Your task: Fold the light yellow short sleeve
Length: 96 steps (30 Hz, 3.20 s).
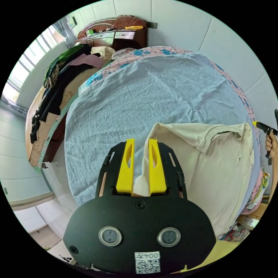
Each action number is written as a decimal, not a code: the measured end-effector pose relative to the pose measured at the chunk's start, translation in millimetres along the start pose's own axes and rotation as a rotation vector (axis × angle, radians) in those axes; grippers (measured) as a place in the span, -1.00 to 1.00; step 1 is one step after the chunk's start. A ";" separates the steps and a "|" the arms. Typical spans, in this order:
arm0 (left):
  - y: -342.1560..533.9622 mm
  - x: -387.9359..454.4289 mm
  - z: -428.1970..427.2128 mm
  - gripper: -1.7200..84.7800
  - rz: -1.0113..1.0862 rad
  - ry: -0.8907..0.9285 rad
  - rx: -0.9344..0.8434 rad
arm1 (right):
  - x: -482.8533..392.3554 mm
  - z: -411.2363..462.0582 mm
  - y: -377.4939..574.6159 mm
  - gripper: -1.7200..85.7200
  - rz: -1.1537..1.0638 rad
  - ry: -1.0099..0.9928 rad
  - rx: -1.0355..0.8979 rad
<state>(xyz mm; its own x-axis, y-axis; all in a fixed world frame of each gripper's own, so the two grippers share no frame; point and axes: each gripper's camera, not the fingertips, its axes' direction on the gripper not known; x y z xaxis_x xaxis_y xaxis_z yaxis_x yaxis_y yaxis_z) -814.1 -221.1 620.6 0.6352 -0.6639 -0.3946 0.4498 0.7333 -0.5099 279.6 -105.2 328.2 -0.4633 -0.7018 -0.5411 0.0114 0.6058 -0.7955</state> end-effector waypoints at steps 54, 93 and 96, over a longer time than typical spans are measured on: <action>297.3 190.0 113.9 -0.95 0.429 0.277 0.192 | 416.8 -70.4 229.6 -0.73 0.282 -0.473 0.167; 416.6 215.7 98.7 -0.95 0.460 0.161 0.120 | 276.8 -131.4 168.4 -0.74 0.256 -0.037 0.172; 420.3 215.9 94.4 -0.96 0.460 0.159 0.124 | 237.2 -134.3 194.0 -0.73 0.000 0.089 0.215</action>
<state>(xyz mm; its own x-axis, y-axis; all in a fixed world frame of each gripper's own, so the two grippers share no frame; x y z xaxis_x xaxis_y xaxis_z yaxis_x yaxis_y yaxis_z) -428.7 -42.4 393.3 0.6860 -0.2745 -0.6739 0.2227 0.9609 -0.1648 52.9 -103.9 82.1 -0.5394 -0.6606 -0.5222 0.1950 0.5053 -0.8406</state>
